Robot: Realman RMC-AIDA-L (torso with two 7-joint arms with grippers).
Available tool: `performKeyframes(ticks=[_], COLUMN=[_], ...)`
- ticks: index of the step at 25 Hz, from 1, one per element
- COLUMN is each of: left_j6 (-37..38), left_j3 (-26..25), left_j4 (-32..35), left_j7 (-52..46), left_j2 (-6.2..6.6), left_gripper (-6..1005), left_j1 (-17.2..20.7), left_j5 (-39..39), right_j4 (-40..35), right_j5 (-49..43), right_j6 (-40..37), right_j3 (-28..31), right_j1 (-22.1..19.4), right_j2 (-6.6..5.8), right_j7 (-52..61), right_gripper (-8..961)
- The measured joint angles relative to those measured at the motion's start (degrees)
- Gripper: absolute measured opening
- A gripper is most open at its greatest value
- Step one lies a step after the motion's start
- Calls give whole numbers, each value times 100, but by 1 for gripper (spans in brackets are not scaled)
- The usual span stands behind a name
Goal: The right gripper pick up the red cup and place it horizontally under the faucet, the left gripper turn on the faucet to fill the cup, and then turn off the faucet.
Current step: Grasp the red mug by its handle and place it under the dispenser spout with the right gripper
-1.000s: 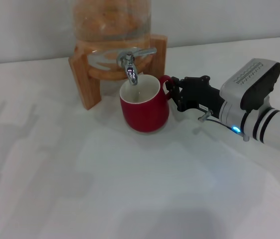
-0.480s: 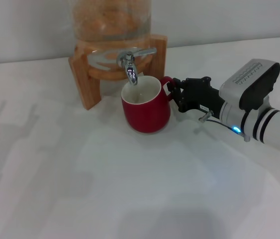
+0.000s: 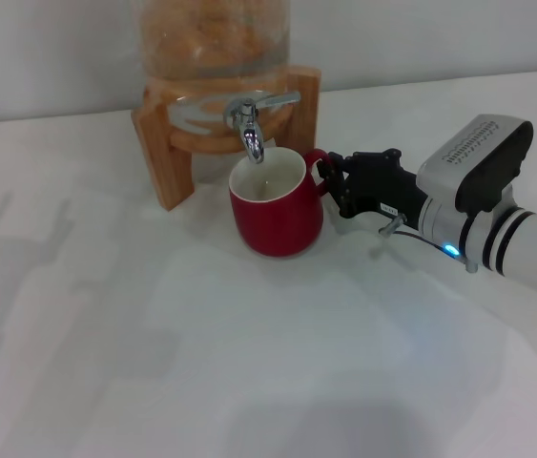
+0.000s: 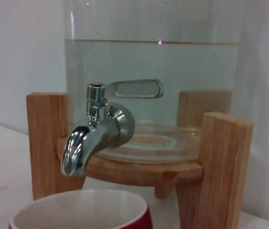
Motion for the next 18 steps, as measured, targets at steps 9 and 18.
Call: performKeyframes(ticks=[9, 18], left_j6=[0, 0], left_j3=[0, 0], left_j4=[-1, 0], left_j7=[0, 0], left_j2=[0, 0], left_gripper=[832, 833], left_j1=[0, 0], left_j5=[-11, -11], right_j4=[0, -1], right_j5=[-18, -115], right_j6=[10, 62], right_j3=[-19, -34], right_j1=[12, 79], right_j2=[0, 0], right_j7=[0, -1], right_gripper=[121, 149])
